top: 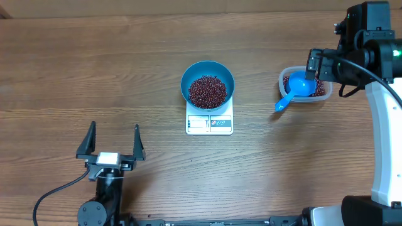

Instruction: Scoop item into bowl and weigh 150g on scale

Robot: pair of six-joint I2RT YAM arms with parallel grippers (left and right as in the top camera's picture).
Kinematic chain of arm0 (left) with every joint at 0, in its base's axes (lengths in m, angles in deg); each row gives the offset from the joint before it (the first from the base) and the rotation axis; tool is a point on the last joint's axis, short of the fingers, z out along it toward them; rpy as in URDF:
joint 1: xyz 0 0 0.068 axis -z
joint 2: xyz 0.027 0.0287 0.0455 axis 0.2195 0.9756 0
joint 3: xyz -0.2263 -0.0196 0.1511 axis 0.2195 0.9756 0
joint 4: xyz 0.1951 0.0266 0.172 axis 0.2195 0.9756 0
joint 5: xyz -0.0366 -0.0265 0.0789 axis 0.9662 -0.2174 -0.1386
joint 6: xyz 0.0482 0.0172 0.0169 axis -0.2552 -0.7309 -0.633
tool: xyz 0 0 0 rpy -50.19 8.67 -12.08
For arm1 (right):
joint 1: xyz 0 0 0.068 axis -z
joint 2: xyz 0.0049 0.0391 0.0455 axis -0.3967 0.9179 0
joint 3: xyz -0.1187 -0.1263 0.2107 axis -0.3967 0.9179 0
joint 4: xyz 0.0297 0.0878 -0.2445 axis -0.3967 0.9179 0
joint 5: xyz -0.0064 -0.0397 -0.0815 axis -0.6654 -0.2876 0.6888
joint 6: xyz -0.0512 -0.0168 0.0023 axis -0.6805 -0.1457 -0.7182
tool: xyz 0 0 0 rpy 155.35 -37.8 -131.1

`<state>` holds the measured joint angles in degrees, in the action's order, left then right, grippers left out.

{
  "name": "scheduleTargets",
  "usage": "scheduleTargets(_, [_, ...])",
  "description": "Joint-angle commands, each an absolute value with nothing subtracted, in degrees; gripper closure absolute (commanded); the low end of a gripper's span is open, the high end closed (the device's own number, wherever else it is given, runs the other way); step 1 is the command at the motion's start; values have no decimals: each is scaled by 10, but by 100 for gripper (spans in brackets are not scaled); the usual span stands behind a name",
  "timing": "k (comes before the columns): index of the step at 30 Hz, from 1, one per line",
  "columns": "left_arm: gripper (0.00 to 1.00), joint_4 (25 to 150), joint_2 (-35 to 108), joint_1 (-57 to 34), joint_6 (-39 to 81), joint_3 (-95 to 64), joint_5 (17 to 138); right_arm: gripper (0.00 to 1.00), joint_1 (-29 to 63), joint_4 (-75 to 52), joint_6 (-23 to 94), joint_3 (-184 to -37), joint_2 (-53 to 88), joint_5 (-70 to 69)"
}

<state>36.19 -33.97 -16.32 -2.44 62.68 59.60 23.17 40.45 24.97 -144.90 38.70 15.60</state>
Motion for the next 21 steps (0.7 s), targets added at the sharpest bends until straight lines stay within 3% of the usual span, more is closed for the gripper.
scheduleTargets(1, [0,366,-348,-166,-27,639,620,0,231,401,243,-1460,377,159])
scheduleTargets(5, [1,395,-348,-166,-27,639,619,0,231,401,243,-1460,377,159])
scheduleTargets(12, [1,560,-348,-166,-27,639,618,0,231,401,243,-1460,377,159])
scheduleTargets(21, [1,564,-348,-164,-27,639,604,0,231,401,243,-1460,377,159])
